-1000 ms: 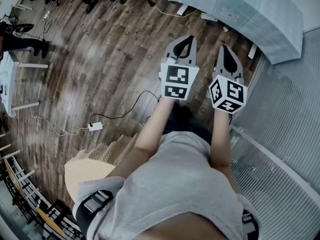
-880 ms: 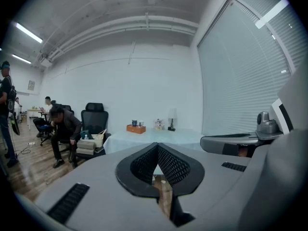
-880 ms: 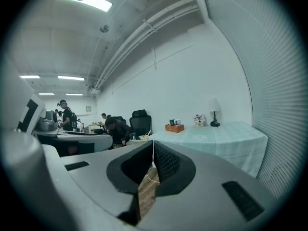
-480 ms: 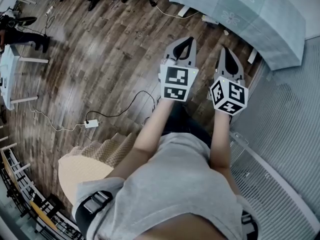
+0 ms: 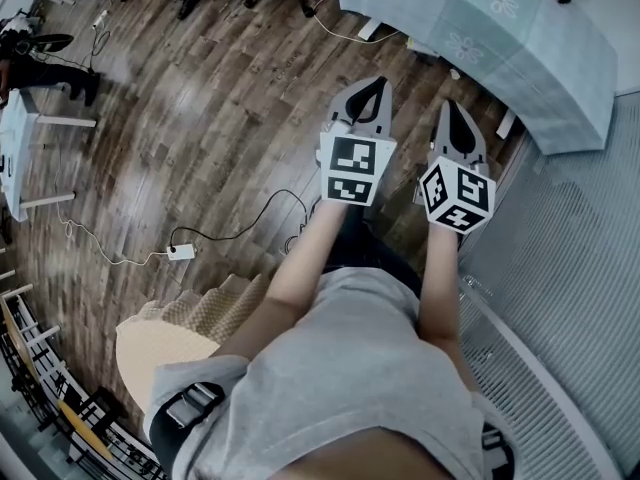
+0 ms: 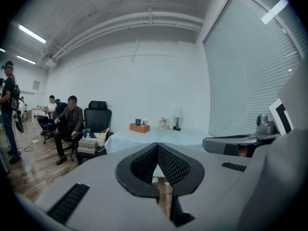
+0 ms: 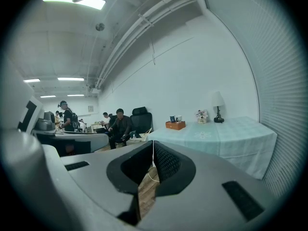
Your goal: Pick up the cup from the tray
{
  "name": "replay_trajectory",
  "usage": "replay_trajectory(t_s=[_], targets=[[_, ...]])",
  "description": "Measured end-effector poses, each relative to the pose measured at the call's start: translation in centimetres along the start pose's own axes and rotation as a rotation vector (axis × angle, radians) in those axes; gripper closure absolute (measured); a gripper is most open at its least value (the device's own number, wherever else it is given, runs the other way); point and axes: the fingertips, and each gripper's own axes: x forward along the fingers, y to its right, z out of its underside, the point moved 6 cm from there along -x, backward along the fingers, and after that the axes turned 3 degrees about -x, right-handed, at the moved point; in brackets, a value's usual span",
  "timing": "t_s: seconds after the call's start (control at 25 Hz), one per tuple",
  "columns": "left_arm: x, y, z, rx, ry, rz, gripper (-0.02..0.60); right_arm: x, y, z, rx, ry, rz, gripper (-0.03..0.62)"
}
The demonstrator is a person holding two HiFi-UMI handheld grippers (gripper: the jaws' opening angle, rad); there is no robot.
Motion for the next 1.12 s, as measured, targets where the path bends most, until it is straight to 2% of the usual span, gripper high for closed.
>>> replay_trajectory(t_s=[0.48,0.72,1.12], targets=[[10.2,-6.2,-4.8,0.020,0.019,0.048,0.575,11.6,1.1,-4.2,0.015,0.034,0.043,0.585],[14.3,-9.6,-5.9,0.025,0.014,0.061,0.575,16.8,0.8,-5.3,0.021,0.037,0.054,0.586],[20.3,-12.4,-6.8,0.014,-0.013,0.076,0.575,22.7,2.1,-6.1,0.025,0.008,0.064,0.586]])
